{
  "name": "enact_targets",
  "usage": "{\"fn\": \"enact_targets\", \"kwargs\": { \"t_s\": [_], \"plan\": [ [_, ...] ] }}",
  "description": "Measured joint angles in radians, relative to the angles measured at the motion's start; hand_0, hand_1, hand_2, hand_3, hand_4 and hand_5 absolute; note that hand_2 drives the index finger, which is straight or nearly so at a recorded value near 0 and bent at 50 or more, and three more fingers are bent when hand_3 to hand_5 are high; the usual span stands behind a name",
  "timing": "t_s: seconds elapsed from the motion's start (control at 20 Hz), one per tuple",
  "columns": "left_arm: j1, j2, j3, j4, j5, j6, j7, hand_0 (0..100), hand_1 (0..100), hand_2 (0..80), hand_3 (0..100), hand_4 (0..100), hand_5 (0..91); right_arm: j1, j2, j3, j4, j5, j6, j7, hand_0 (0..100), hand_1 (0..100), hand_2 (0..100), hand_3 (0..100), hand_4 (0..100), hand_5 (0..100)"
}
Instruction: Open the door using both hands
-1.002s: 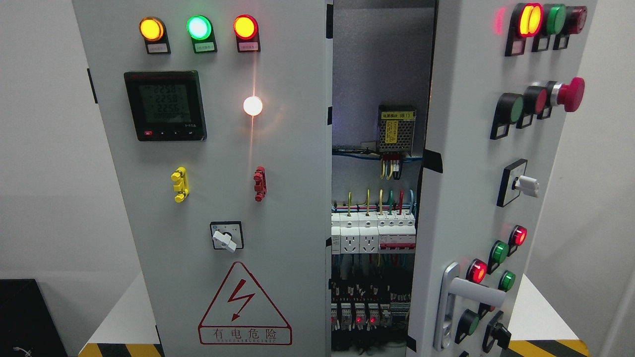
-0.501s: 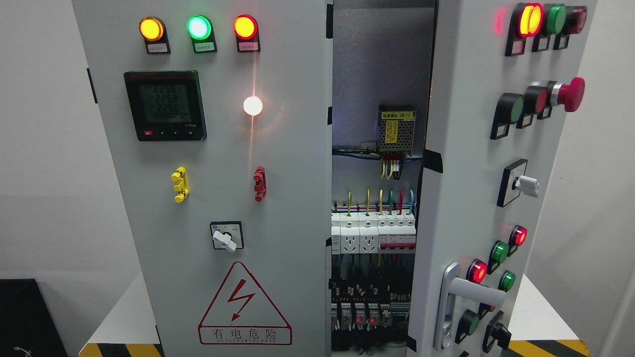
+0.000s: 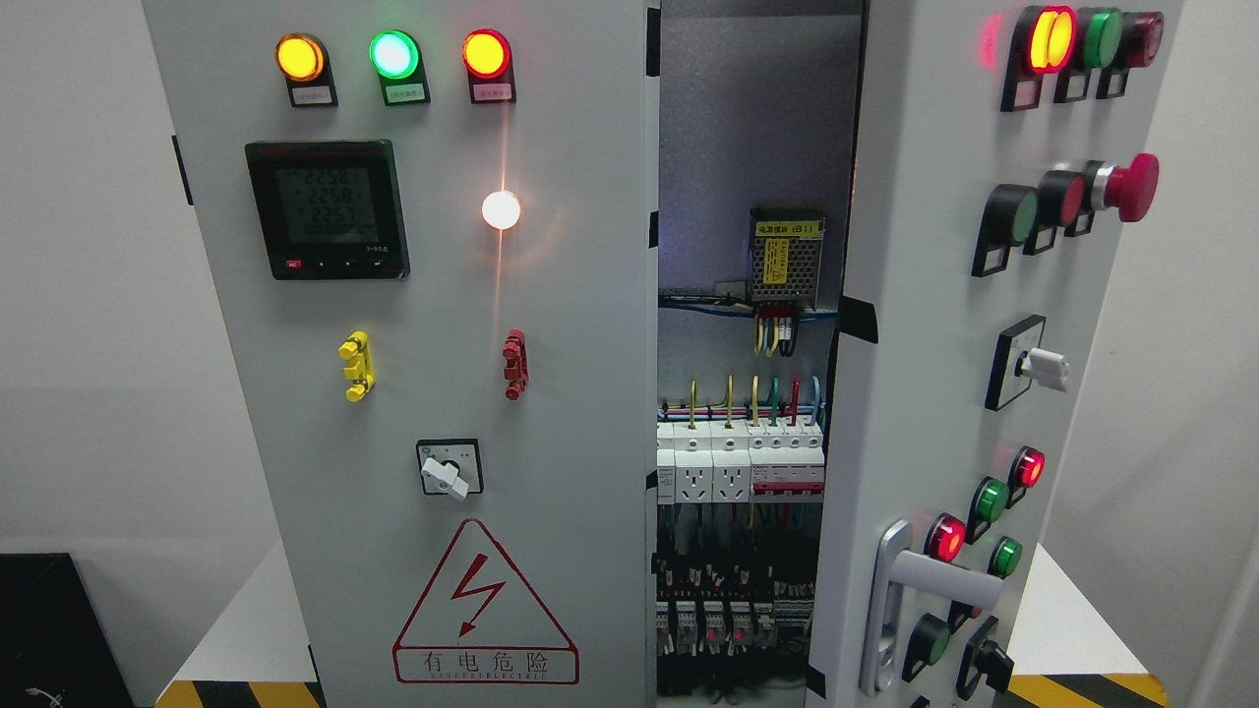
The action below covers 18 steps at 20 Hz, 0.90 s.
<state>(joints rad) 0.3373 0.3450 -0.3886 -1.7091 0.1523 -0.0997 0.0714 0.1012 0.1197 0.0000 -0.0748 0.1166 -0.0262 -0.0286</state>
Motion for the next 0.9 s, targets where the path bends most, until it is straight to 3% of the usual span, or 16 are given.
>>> {"fn": "enact_targets", "kwargs": {
  "t_s": [0.5,0.9],
  "plan": [
    [-0.192,0.085,-0.126,-0.137,0.061,0.079,0.001,0,0,0.0,0,0,0.0,0.0,0.0,0.0,0.0,0.0,0.0,0.0,19,0,0,0,0,0],
    [-0.396,0.117,-0.223,-0.204,0.162,0.11,-0.001,0,0,0.0,0,0,0.0,0.0,0.0,0.0,0.0,0.0,0.0,0.0,19,0,0,0,0,0]
  ]
}}
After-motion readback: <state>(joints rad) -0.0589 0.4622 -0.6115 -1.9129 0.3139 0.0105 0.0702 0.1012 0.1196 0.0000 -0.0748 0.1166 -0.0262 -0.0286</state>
